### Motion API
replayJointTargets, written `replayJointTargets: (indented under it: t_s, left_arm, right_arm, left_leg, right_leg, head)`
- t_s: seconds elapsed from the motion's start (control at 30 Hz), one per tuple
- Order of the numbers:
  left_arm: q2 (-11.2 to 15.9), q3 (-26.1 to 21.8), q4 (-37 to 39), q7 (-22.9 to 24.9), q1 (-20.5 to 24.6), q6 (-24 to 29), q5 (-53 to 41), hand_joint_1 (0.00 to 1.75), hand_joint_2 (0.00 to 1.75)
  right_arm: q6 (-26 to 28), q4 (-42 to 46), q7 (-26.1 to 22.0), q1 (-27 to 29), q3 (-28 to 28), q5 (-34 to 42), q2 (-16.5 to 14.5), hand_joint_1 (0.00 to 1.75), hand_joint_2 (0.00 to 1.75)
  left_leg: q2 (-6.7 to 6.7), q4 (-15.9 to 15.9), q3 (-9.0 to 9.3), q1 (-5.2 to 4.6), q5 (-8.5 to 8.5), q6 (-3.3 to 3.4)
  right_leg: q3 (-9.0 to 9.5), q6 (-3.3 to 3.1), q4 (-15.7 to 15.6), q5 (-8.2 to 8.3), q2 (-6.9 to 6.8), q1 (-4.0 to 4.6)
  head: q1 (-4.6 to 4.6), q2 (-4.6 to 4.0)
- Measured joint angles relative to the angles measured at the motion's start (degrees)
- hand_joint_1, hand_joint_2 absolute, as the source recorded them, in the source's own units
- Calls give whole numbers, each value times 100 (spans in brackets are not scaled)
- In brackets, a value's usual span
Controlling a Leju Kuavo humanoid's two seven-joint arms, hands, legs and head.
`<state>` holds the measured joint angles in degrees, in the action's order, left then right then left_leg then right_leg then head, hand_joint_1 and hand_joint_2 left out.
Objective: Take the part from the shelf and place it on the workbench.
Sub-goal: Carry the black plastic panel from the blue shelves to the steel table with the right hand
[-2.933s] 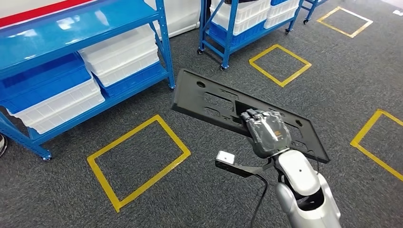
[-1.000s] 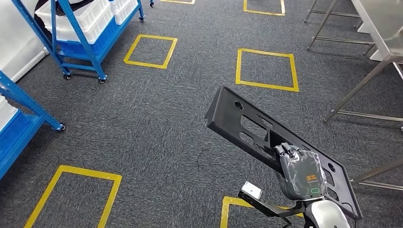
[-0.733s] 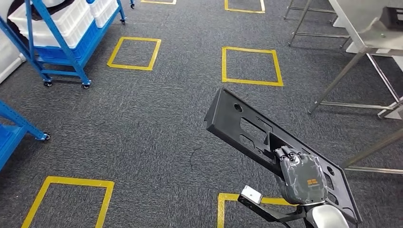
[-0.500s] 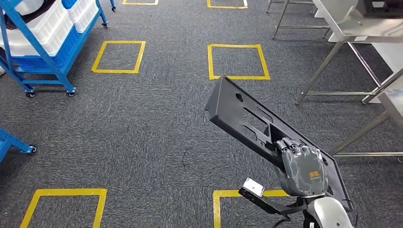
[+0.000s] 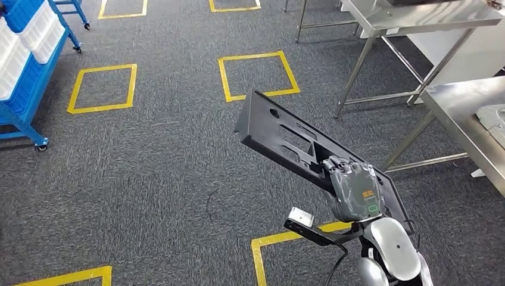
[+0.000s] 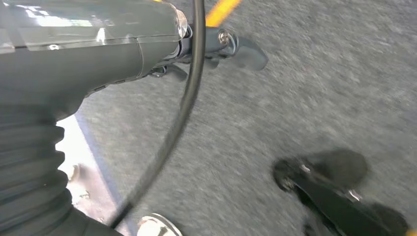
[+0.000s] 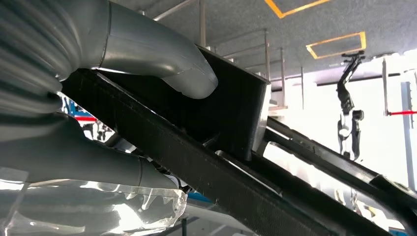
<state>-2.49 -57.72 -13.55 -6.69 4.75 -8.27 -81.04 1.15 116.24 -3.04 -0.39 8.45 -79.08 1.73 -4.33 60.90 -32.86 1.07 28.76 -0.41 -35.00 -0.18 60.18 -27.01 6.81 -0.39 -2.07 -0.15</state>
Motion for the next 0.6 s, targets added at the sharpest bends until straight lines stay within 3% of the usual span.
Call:
replayJointTargets:
  t_s: [0.07, 0.13, 0.2, 0.27, 0.3, 0.33, 0.37, 0.43, 0.5, 0.57, 0.6]
  left_arm:
    - [50, -55, 0, 48, -3, 81, 42, 0, 175]
    - [137, -138, -4, 64, -6, 179, 206, 0, 175]
    - [267, -328, -13, -39, -16, 223, 573, 0, 175]
    - [394, -610, -50, -76, -17, 216, 928, 0, 175]
    - [448, -746, -83, -40, -14, 214, 1032, 0, 175]
    - [487, -865, -121, 5, -13, 214, 1088, 0, 175]
    - [513, -969, -159, 43, -18, 216, 1124, 0, 175]
    - [539, -1121, -212, 85, -35, 222, 1170, 0, 175]
    - [545, -1249, -242, 159, -49, 245, 1241, 0, 175]
    - [514, -1392, -254, 285, -52, 296, 1344, 0, 175]
    - [482, -1456, -254, 338, -54, 320, 1385, 0, 175]
  right_arm:
    - [8, -75, -37, -37, 67, 30, 0, 175, 175]
    - [26, -165, -105, -155, 179, 116, 0, 175, 175]
    - [101, -363, -159, -423, 348, 314, -3, 175, 175]
    - [236, -699, -238, -722, 471, 617, -27, 175, 175]
    - [299, -868, -285, -829, 504, 741, -40, 175, 175]
    - [339, -1001, -319, -902, 526, 814, -50, 175, 175]
    - [365, -1101, -340, -949, 544, 840, -52, 175, 175]
    - [400, -1223, -357, -1013, 568, 844, -52, 175, 175]
    - [436, -1287, -344, -1051, 576, 831, -47, 175, 175]
    - [448, -1304, -311, -1036, 578, 796, -6, 175, 175]
    - [440, -1305, -293, -1029, 578, 767, 20, 175, 175]
  left_leg:
    - [104, -51, 7, -7, -31, 79]
    - [234, -109, 24, 5, -66, 147]
    - [394, -133, 31, -5, -77, 174]
    - [567, -134, 30, -22, -69, 182]
    - [640, -134, 36, -27, -61, 185]
    - [703, -134, 50, -33, -49, 186]
    - [758, -135, 74, -40, -34, 183]
    - [851, -146, 120, -59, -5, 165]
    - [954, -170, 148, -74, 11, 133]
    - [1049, -201, 185, -83, 33, 91]
    - [1001, -174, 197, -81, 71, 71]
  right_leg:
    - [-37, 58, -7, 22, 62, -21]
    - [-144, 103, 189, -102, -164, -6]
    - [-458, 139, 807, -414, -511, 12]
    - [-779, 153, 1416, -611, -640, 6]
    - [-817, 144, 1478, -569, -661, 5]
    - [-737, 124, 1325, -432, -681, 8]
    - [-551, 89, 978, -230, -728, 23]
    - [-149, -15, 227, 40, -965, 103]
    - [1, -95, -97, 74, -1100, 179]
    - [24, -137, -172, 97, -983, 165]
    - [62, -154, -234, 121, -917, 141]
  head:
    - [0, 0]
    - [1, 0]
    - [2, 0]
    - [1, 0]
    - [1, 0]
    - [1, 0]
    - [1, 0]
    - [2, 0]
    - [1, 0]
    - [-1, 0]
    - [0, 0]
